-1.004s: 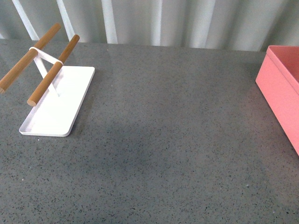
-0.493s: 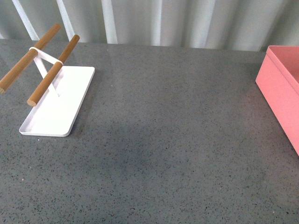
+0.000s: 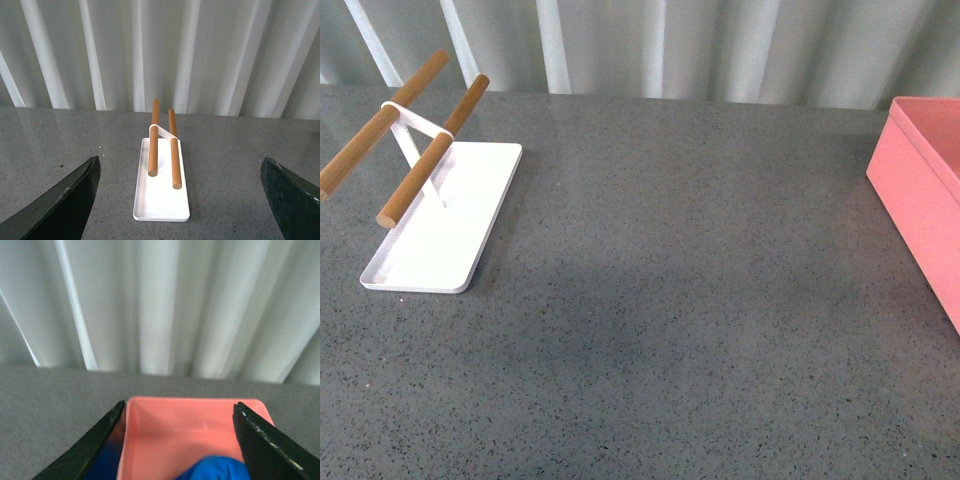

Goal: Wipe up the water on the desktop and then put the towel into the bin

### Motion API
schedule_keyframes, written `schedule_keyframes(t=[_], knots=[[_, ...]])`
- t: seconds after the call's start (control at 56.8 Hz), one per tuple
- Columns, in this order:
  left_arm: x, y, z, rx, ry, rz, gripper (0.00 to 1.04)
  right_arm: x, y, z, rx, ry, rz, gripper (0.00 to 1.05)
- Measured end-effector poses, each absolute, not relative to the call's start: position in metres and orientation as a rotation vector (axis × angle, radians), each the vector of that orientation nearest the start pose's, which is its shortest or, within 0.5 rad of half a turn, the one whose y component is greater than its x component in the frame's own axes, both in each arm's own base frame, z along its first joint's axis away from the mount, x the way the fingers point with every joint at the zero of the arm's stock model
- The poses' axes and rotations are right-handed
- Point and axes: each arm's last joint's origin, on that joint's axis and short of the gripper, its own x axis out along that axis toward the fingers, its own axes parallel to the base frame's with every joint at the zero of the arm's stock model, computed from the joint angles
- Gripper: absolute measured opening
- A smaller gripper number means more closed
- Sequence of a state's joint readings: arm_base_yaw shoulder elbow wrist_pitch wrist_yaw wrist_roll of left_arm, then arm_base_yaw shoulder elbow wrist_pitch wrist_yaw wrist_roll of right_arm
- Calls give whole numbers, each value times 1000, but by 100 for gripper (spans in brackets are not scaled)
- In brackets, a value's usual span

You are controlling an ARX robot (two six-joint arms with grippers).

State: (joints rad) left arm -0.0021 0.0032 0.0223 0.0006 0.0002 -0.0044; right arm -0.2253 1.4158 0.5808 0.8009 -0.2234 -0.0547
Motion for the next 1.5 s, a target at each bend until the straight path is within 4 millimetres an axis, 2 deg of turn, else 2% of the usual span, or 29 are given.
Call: schedule_keyframes(t=[0.07, 0.211, 0.493, 0.704, 1.021, 1.496], knots=[[96, 0, 171, -4, -20, -2, 98, 262, -48, 219, -37, -11, -4, 39], [96, 0, 171, -5, -20, -2, 98, 224, -29, 195, -16, 20, -4, 3], [96, 0, 171, -5, -20, -2, 98, 187, -14, 183, -12, 12, 0, 3], [96, 0, 171, -5, -20, -2, 98, 168, -3, 176, -13, 14, -10, 3], [96, 0, 171, -4, -20, -2, 98, 147, 0, 164, -12, 12, 1, 3], [96, 0, 171, -5, -20, -2, 98, 127, 0, 173, -11, -20, -2, 3]])
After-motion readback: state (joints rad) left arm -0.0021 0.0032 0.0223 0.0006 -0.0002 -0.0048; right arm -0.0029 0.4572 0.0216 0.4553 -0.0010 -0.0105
